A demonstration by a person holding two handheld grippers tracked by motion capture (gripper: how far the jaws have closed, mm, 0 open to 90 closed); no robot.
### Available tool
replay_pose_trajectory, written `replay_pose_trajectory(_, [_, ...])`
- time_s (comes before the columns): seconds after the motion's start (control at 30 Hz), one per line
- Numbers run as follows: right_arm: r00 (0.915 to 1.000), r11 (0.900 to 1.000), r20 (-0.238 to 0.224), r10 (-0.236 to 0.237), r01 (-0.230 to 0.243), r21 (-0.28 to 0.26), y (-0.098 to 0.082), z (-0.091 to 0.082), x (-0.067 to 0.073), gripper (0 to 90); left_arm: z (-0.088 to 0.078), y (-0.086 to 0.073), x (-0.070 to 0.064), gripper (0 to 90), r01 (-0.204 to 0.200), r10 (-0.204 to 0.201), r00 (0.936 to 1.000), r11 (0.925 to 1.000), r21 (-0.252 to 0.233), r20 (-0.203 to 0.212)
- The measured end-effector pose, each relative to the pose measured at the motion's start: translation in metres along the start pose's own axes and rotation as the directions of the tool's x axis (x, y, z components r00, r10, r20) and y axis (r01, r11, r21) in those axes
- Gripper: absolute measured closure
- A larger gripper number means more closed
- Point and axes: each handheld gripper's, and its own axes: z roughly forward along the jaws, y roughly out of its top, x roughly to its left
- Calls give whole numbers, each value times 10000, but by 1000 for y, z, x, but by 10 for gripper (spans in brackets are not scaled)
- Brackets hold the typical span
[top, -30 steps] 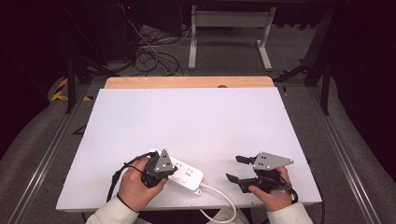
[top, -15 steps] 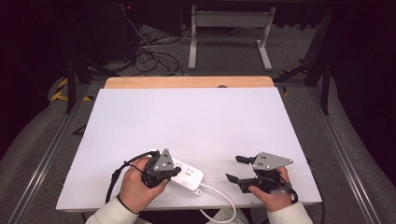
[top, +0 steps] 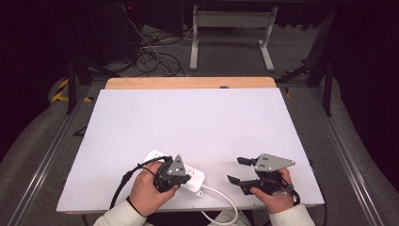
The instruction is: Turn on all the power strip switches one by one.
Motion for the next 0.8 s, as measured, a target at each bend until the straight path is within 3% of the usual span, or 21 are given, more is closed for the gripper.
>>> replay_pose_trajectory(0.17, [10000, 10000, -15, 19, -19, -20, 0, 0, 0, 288, 6, -1, -1, 900, -96, 97, 9999, 9999, 62, -71])
replay_pose_trajectory(0.33, [10000, 10000, -22, 31, -31, -2, 0, 0, 0, 288, 8, -3, 0, 900, 70, -70, 9998, 10000, 11, -211])
replay_pose_trajectory(0.8, [10000, 10000, -20, 1, -1, 11, 0, 0, 1, 288, 10, -4, 0, 899, -21, 22, 9998, 10000, 16, -208])
